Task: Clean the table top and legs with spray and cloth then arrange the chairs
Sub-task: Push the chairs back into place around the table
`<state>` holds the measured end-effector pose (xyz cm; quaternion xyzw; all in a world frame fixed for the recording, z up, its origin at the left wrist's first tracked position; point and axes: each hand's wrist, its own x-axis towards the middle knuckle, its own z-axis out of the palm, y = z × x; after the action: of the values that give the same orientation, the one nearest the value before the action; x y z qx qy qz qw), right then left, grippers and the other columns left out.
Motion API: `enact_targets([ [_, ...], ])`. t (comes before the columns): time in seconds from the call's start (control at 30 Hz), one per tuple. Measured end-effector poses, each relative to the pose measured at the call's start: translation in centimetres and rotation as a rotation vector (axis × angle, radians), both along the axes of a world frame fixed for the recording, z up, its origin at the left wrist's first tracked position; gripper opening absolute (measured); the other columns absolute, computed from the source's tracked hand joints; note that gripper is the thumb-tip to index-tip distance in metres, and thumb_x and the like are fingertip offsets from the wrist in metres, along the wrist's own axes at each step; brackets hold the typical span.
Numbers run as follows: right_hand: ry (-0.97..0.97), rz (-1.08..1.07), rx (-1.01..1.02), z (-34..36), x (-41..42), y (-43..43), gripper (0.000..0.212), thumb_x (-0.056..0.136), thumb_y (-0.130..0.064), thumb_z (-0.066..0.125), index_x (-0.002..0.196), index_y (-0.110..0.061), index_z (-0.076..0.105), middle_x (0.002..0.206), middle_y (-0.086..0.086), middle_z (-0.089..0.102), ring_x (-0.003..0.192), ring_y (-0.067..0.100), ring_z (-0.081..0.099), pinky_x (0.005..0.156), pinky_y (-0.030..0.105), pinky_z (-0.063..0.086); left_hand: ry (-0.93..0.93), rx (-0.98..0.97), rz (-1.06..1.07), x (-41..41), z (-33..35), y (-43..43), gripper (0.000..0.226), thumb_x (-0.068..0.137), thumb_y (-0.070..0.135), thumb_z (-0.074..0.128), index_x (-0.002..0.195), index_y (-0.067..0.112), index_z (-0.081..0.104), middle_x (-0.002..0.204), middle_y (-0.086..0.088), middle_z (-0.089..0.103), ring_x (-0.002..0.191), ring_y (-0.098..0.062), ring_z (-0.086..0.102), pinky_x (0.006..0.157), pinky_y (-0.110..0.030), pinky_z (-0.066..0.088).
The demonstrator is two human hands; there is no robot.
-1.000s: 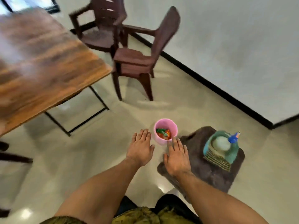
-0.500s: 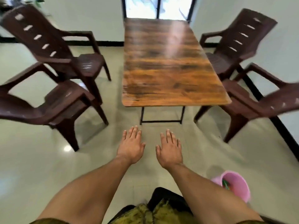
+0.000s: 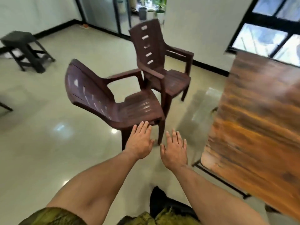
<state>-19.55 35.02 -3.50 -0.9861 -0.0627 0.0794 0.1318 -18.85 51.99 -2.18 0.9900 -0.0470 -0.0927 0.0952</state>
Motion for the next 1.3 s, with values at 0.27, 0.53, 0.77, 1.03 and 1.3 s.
enact_targets([
  [0.27,-0.041,0.285,0.06,3.1,13.7,15.4,0.063,0.1,-0.049,0.037,0.157,-0.026,0.023,0.167,0.003,0.01,0.154,0.022,0.006,0.122,0.05,0.011,-0.104,0.03,0.255,11.0,4.2,14.9,0.066,0.106,0.045,0.032,0.161,0.013,0.016,0.171,-0.007,0.009,0.158,-0.023,0.0,0.128,-0.047,0.002],
  [0.53,-0.053,0.377,0.322,3.1,20.0,38.9,0.062,0.1,-0.038,0.042,0.156,-0.02,0.025,0.166,0.008,0.015,0.151,0.027,0.017,0.122,0.046,0.019,-0.138,0.089,0.343,18.7,2.9,36.4,0.063,0.106,0.045,0.029,0.16,0.012,0.022,0.169,-0.009,0.015,0.157,-0.024,0.006,0.128,-0.042,0.003],
  [0.77,0.093,0.138,0.235,1.0,22.2,55.4,0.073,0.1,-0.055,0.033,0.159,-0.019,0.009,0.167,0.005,0.007,0.153,0.022,0.006,0.123,0.049,0.012,-0.04,0.148,-0.034,27.1,1.5,53.1,0.068,0.104,0.052,0.029,0.16,0.015,0.022,0.171,-0.007,0.008,0.157,-0.023,0.005,0.127,-0.042,0.004],
  [1.03,0.168,0.0,0.075,1.3,23.7,58.1,0.061,0.099,-0.058,0.03,0.149,-0.022,0.027,0.141,0.002,0.052,0.115,0.031,0.059,0.089,0.048,0.05,-0.051,0.053,-0.382,31.8,-0.4,55.4,0.065,0.104,0.051,0.021,0.16,0.019,0.025,0.171,-0.005,0.008,0.158,-0.02,-0.003,0.127,-0.044,-0.006],
  [1.3,0.078,-0.259,-0.091,3.1,20.5,58.3,0.048,0.1,-0.064,0.025,0.108,-0.023,0.048,0.101,0.003,0.069,0.086,0.029,0.07,0.061,0.037,0.039,-0.094,-0.063,-0.385,30.7,-0.4,53.9,0.067,0.102,0.052,0.021,0.161,0.021,0.024,0.171,-0.007,0.003,0.157,-0.023,-0.01,0.126,-0.047,-0.011],
])
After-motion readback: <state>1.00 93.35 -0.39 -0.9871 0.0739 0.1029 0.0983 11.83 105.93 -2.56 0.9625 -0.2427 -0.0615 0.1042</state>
